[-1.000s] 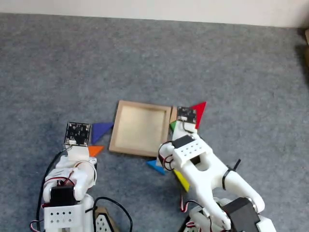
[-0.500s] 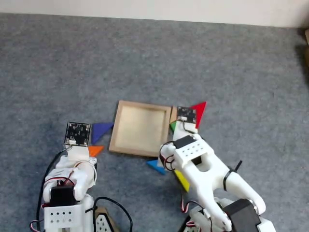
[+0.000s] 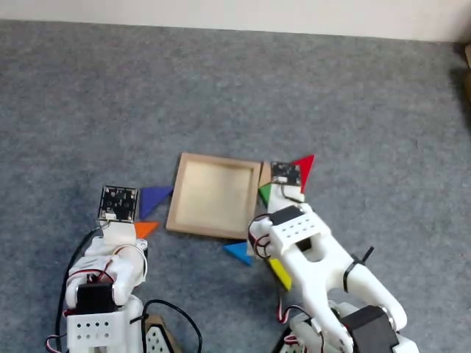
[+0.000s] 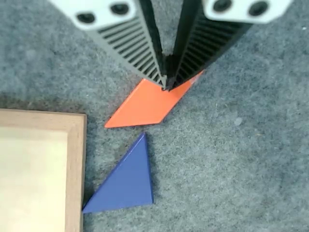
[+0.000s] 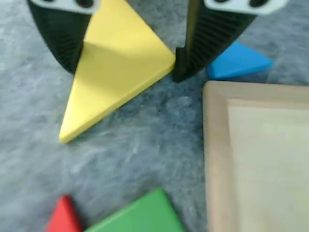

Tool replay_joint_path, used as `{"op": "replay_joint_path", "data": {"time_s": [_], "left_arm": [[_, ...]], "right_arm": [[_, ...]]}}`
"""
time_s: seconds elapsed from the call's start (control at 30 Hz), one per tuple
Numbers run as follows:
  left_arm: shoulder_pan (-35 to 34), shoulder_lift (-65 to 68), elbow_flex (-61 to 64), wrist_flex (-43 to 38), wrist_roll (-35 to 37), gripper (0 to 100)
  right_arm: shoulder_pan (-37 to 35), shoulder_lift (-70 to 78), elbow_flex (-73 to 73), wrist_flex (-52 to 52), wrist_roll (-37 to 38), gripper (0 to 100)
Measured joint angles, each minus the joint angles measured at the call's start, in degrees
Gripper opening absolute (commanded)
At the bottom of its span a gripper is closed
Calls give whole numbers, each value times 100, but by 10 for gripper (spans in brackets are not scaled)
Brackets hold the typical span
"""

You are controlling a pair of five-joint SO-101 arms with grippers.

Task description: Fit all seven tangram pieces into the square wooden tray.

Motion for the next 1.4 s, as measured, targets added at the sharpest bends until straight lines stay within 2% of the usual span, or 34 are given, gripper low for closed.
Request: {"op": "replay_joint_path", "data": {"time_s": [0.23,0.4,0.57,0.73,0.9,1.1,1.4], "left_arm": [[0,0,0,0,0,5],[0,0,0,0,0,5],[0,0,0,0,0,5],[0,0,0,0,0,5],[0,0,0,0,0,5],[0,0,0,0,0,5],[0,0,0,0,0,5]], "right_arm": [[0,0,0,35,79,142],[0,9,-281,501,105,142],[-35,-703,-730,1125,141,142],[-44,-1486,-826,1196,141,142],[-202,-1582,-1204,1090,141,142],[-730,-782,-2092,993,141,142],[-791,1486,-3868,985,141,142]]}}
